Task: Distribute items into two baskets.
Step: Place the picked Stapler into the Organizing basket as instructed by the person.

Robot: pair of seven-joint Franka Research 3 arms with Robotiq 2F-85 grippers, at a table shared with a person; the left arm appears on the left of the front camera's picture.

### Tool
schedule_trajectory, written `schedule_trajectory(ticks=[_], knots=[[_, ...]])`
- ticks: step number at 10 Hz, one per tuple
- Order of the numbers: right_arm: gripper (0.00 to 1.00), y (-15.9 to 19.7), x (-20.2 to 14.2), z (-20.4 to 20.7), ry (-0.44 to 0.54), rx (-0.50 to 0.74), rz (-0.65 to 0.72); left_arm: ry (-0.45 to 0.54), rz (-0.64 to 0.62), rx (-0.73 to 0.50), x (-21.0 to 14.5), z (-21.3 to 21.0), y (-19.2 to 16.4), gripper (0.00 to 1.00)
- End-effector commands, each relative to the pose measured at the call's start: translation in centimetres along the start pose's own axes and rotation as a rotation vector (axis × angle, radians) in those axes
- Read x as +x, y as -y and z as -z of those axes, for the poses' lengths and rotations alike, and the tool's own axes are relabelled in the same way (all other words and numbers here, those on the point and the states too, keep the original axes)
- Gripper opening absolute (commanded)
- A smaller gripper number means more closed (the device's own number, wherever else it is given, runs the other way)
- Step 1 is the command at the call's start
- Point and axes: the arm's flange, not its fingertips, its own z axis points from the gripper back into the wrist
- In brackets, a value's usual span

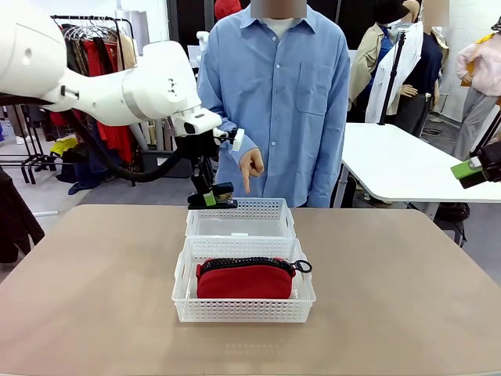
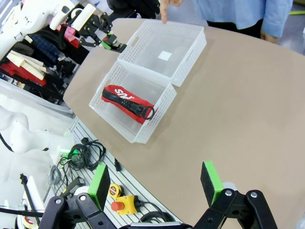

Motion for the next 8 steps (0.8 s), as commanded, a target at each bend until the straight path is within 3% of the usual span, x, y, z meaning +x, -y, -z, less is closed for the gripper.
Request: schedule_trajectory(ticks=[1,8], knots=[[1.00,0.0,0.1,-0.2,-0.006,-0.004,-0.001,-0.017,-0.032,0.081,1.6,0.7,-1.6,0.00],[1.00,0.0,0.1,-0.2,-0.006,-0.004,-0.001,-0.020,-0.042,0.132,4.7,6.2,-4.5,0.00]])
